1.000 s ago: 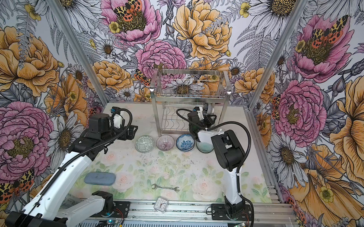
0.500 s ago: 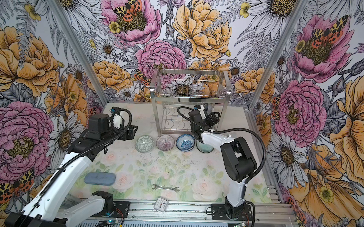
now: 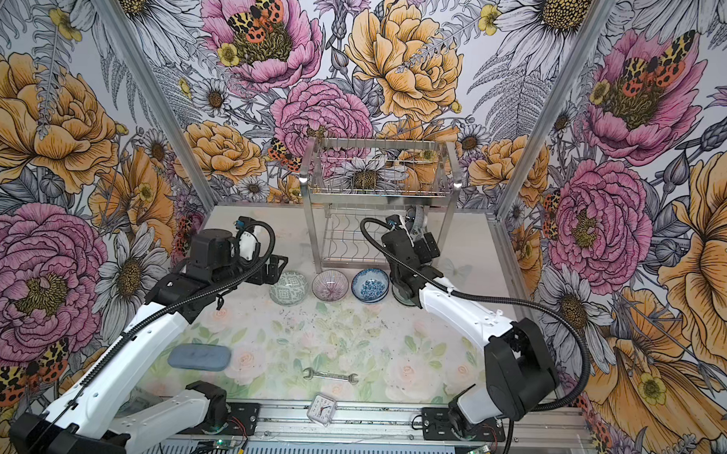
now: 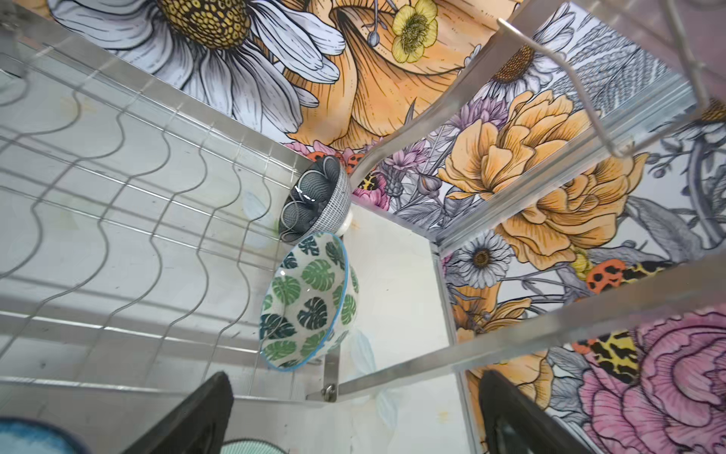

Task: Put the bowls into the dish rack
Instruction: 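Open and withdraw the right gripper while the left gripper moves over the blue floral bowl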

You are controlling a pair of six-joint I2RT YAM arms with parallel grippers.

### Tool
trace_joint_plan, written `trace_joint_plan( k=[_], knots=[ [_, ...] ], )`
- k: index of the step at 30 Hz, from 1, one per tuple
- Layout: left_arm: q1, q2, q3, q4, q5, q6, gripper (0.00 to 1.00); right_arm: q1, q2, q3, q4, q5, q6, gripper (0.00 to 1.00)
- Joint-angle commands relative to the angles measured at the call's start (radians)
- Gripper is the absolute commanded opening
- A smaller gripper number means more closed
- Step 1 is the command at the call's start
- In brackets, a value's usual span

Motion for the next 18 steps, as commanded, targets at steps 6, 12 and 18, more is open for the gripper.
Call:
trace_joint_plan(
  k=[6, 12, 18],
  knots=[
    [-0.151, 0.11, 0.002, 0.141, -0.074, -0.118, 0.98, -0.051, -0.221, -0.107, -0.03, -0.267, 0.186, 1.0],
    [-0.241, 0.274, 0.067, 0.231, -0.068, -0.12, 0.99, -0.086, -0.292, -0.155, -0.044, -0.305, 0.238, 1.0],
    [-0.283, 0.464, 0.161, 0.282, -0.05, -0.077, 0.97, -0.098, -0.316, -0.172, -0.053, -0.302, 0.245, 1.0]
  ],
)
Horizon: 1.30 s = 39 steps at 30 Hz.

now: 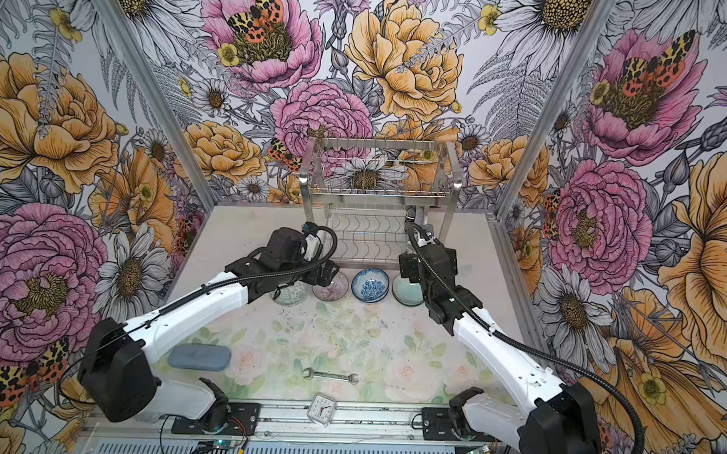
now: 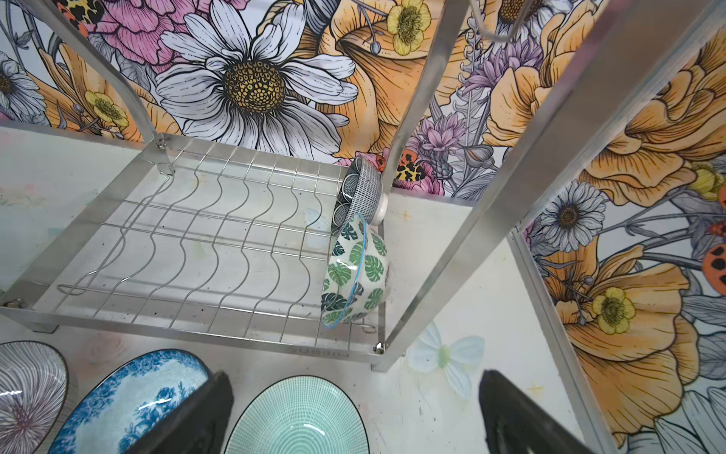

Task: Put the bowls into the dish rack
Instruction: 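Open and withdraw the right gripper while the left gripper moves over the blue floral bowl, then lower the left gripper onto the blue floral bowl's rim and close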

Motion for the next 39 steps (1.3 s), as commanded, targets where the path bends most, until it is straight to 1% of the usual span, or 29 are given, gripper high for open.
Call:
trace_joint_plan(
  k=[1, 6, 10, 11, 13, 15, 19, 29, 39],
  knots=[
    [-0.015, 0.077, 0.072, 0.071, 0.003, 0.031, 0.95, -0.008, -0.03, -0.005, -0.006, -0.018, 0.025, 0.99],
    [-0.034, 0.221, 0.162, 0.068, 0.039, 0.061, 0.86, -0.017, -0.038, -0.01, -0.009, -0.018, 0.022, 1.0],
    [-0.054, 0.304, 0.215, 0.071, 0.051, 0.073, 0.79, -0.023, -0.038, -0.01, -0.008, -0.023, 0.022, 1.0],
    [-0.056, 0.321, 0.225, 0.07, 0.054, 0.074, 0.76, -0.025, -0.036, -0.009, -0.009, -0.024, 0.023, 1.0],
    [-0.06, 0.346, 0.243, 0.068, 0.067, 0.076, 0.67, -0.028, -0.03, -0.006, -0.008, -0.027, 0.023, 1.0],
    [-0.061, 0.4, 0.261, 0.069, 0.08, 0.077, 0.58, -0.03, -0.024, -0.003, -0.008, -0.03, 0.022, 1.0],
    [-0.064, 0.433, 0.279, 0.07, 0.093, 0.076, 0.47, -0.037, -0.017, 0.001, -0.008, -0.035, 0.022, 1.0],
    [-0.064, 0.495, 0.283, 0.07, 0.094, 0.074, 0.42, -0.048, -0.012, -0.003, -0.007, -0.045, 0.024, 1.0],
    [-0.064, 0.521, 0.286, 0.072, 0.091, 0.072, 0.31, -0.053, -0.012, -0.008, -0.008, -0.05, 0.025, 0.99]
  ],
)
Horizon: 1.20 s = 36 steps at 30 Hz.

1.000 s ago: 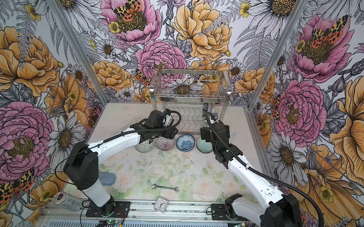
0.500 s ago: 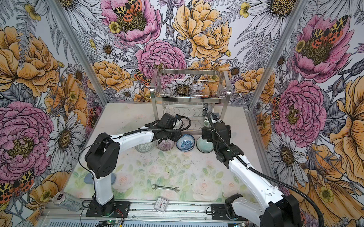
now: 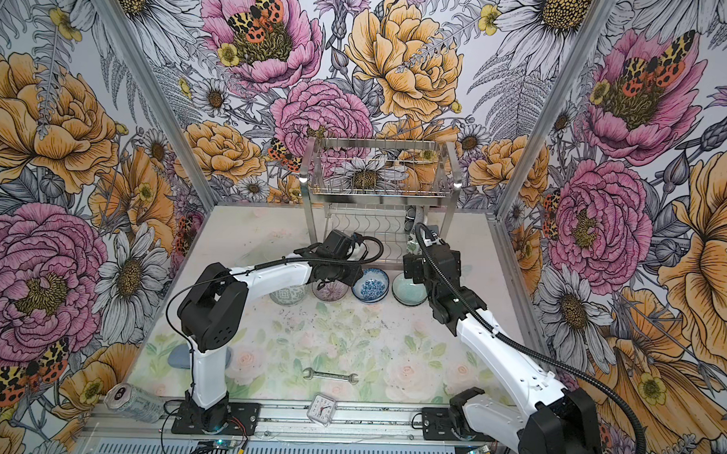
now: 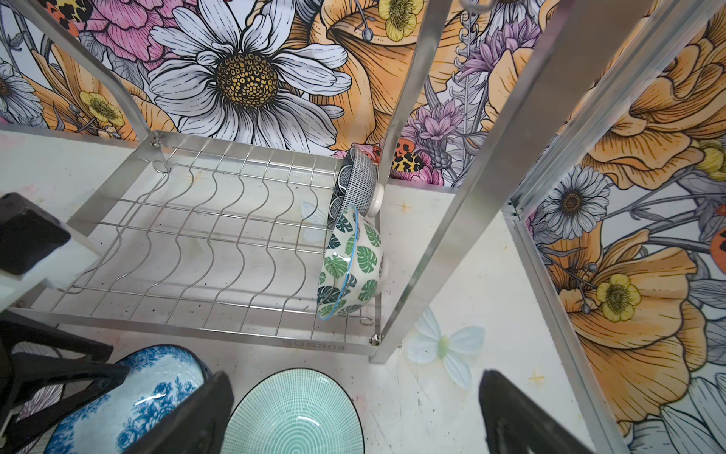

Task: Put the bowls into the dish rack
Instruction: 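Lower the left gripper onto the blue floral bowl's rim and close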

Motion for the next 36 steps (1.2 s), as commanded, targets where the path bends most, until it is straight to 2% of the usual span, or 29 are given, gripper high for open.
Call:
trace_joint_plan(
  k=[1, 14, 20, 36],
  knots=[
    [-0.003, 0.014, 0.021, 0.024, 0.019, 0.001, 0.31, -0.007, -0.001, -0.002, 0.004, -0.011, 0.015, 0.99],
    [-0.003, 0.01, 0.014, 0.024, 0.018, -0.004, 0.09, -0.015, -0.002, -0.015, 0.005, -0.016, 0.017, 0.99],
    [-0.002, -0.002, 0.003, 0.022, 0.013, -0.005, 0.02, -0.019, -0.004, -0.023, 0.004, -0.017, 0.019, 0.99],
    [-0.002, -0.096, -0.035, -0.011, -0.049, 0.014, 0.0, -0.021, -0.013, -0.033, 0.005, -0.024, 0.027, 0.98]
  ],
)
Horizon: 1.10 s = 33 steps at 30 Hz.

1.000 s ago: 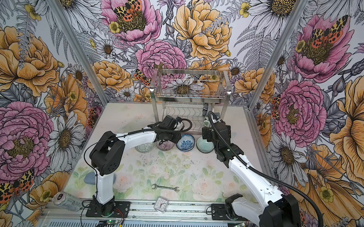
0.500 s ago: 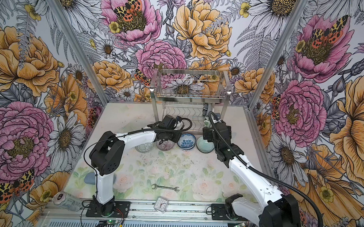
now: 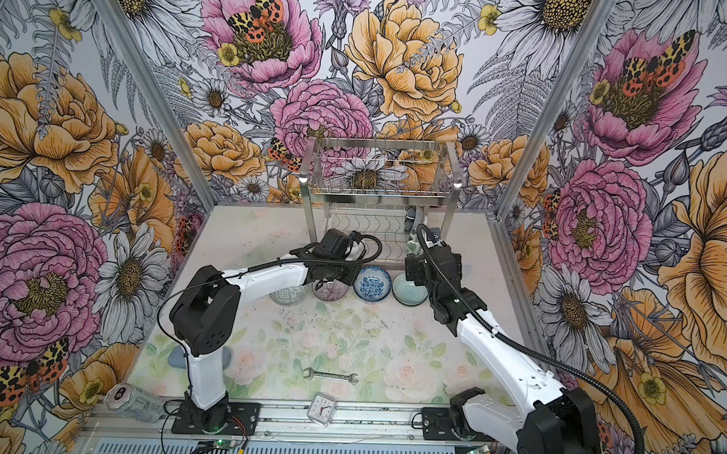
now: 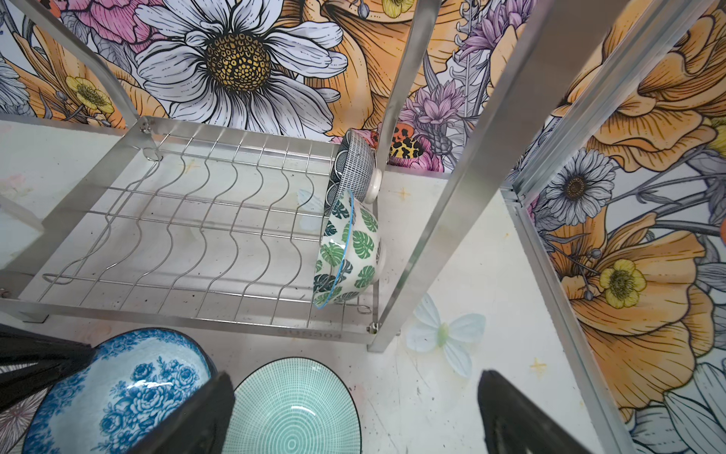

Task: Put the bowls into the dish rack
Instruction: 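Lower the left gripper onto the blue floral bowl's rim and close, then lift the blue floral bowl upright with the left gripper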

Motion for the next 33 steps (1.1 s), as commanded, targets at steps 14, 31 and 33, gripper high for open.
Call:
trace_joint_plan(
  k=[14, 31, 33],
  knots=[
    [-0.001, -0.027, 0.016, -0.037, -0.042, 0.021, 0.23, -0.01, -0.025, -0.017, 0.01, -0.009, 0.017, 0.98],
    [-0.021, 0.019, 0.04, -0.041, 0.021, -0.011, 0.2, -0.014, -0.024, -0.025, 0.011, -0.008, 0.021, 0.98],
    [-0.023, 0.022, 0.043, -0.046, 0.023, -0.012, 0.2, -0.013, -0.024, -0.027, 0.011, -0.009, 0.02, 0.98]
  ],
)
